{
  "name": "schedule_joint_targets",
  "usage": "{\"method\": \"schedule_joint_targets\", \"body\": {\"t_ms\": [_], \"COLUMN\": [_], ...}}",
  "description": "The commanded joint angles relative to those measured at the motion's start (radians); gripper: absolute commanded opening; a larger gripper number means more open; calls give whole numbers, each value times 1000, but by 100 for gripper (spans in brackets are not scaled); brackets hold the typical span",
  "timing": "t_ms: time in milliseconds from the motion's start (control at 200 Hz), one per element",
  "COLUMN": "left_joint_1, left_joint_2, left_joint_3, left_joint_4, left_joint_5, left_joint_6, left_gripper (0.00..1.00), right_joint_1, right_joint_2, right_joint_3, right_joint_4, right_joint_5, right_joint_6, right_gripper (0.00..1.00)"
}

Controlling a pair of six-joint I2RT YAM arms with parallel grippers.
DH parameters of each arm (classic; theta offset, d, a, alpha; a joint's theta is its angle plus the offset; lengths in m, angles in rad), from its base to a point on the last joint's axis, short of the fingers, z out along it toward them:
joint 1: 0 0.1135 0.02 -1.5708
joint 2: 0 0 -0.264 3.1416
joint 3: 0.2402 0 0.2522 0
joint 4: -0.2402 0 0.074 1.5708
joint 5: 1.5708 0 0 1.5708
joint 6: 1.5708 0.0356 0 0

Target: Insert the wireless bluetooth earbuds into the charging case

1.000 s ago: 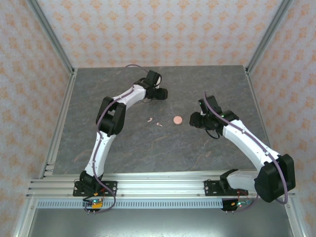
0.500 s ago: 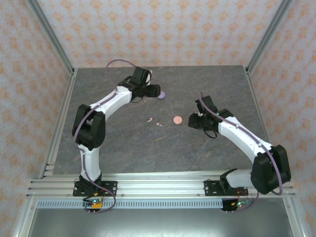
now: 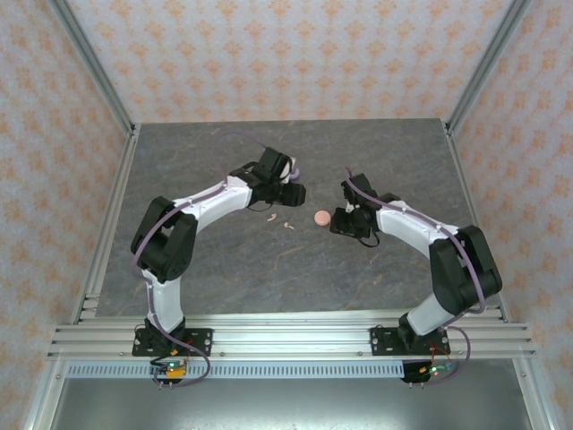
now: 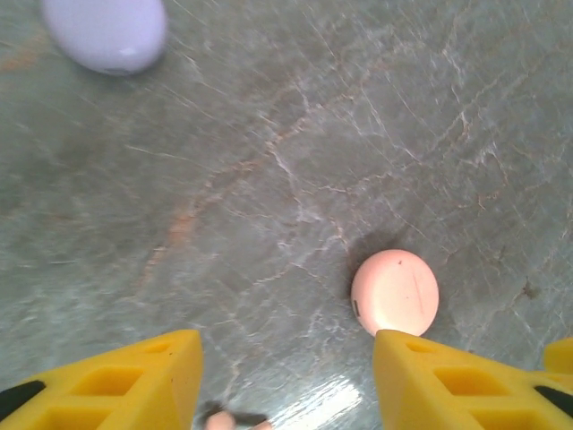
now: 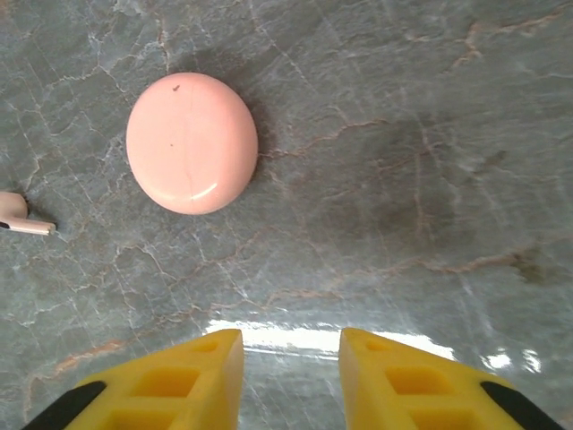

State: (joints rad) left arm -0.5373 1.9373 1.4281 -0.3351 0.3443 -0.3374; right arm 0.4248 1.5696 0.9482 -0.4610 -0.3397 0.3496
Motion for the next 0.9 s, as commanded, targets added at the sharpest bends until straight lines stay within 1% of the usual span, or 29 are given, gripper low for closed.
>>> {"method": "schedule_joint_targets", "body": {"t_ms": [0, 90, 170, 295, 470, 806, 891], "left_joint_1": [-7, -17, -21, -30, -36, -57, -68], "left_joint_2": [75, 110, 139, 182, 246, 345, 354], "left_joint_3": [41, 70, 93, 133, 203, 334, 354], "left_joint_4": [17, 18, 22, 17, 9, -45, -71], "left_joint_5": [24, 45, 64, 66, 96, 98, 64], "left_joint_6": [-33, -38, -49, -61, -80, -88, -80], "left_gripper": [51, 48, 44, 42, 29, 28, 28], "right_joint_1": [-1, 0, -1, 0, 0, -1, -1], "right_joint_2": [29, 42, 57, 81, 111, 149, 154], "right_joint_3": [15, 13, 8, 10, 27, 48, 51], "right_joint_4": [62, 75, 97, 116, 125, 131, 129], "right_joint_5": [-45, -46, -47, -42, -21, -5, 9], "right_joint_6": [31, 56, 86, 114, 146, 159, 157], "right_gripper": [30, 26, 23, 20, 15, 14, 14]}}
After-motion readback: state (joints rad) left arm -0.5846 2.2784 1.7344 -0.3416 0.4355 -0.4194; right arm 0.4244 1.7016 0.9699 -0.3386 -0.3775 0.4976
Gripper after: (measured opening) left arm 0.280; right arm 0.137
